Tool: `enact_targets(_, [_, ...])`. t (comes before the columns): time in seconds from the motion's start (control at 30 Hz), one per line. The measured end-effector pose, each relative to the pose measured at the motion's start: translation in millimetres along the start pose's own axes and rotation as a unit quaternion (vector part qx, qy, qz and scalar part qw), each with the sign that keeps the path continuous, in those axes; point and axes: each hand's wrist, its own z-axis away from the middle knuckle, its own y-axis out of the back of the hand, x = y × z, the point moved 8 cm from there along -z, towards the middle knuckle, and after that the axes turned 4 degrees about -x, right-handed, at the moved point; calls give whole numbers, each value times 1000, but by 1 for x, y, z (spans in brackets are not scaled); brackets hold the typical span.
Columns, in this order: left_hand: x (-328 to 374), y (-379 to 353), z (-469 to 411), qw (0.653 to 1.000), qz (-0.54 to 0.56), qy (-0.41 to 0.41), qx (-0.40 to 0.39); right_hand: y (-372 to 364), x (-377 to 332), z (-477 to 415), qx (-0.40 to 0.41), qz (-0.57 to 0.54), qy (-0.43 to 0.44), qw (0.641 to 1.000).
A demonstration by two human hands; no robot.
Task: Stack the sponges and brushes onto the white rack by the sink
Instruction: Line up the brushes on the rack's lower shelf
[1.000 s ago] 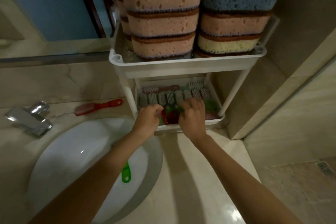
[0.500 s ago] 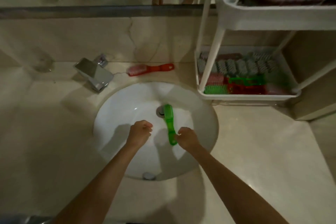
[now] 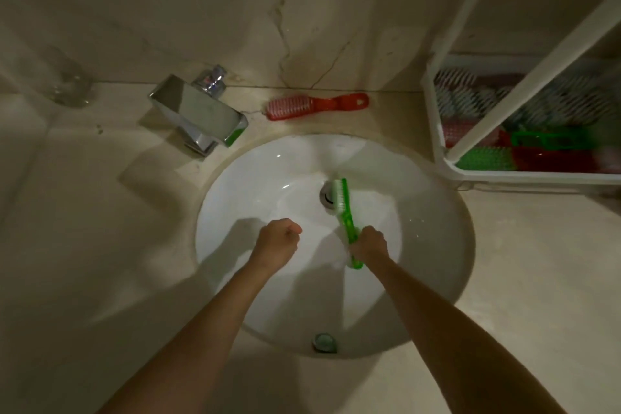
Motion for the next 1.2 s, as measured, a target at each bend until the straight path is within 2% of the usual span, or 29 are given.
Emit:
enact_targets(0.17, [14,-10,9,991,121,31,-40,19,-12,23,-2,-21,87,996])
enact_targets(0.27, [45,-14,13,987,154,-15,-53,34,-30,46,-10,-10,170,985])
enact_targets(0.43, [75,14,8,947,313,-57,42,63,-80,73,-66,12,270,961])
enact_targets(0.5, [76,32,6,942,317,-55,93,87,-98,71,-64,-48,259,963])
enact_targets(0.53, [74,40,5,940,316,-55,113,105,-106,67,-21,-65,257,964])
enact_targets(0.6, [72,52,5,937,319,-56,127,139,-127,58,109,-13,270,957])
enact_targets(0.67, [67,58,3,949,284,-44,131,153,-157,50,168,85,294,937])
enact_targets(0.83, [59,63,-1,959,259,-42,109,138,-212,20,119,224,285,924])
enact_targets(0.93, [54,64,4,952,292,-29,86,135,-217,9,166,307,277,895])
enact_targets(1.0, [53,68,8,957,277,-32,83,136,-218,8,191,335,278,880])
enact_targets(1.2, [49,69,13,967,237,-36,83,135,-195,24,155,297,235,912])
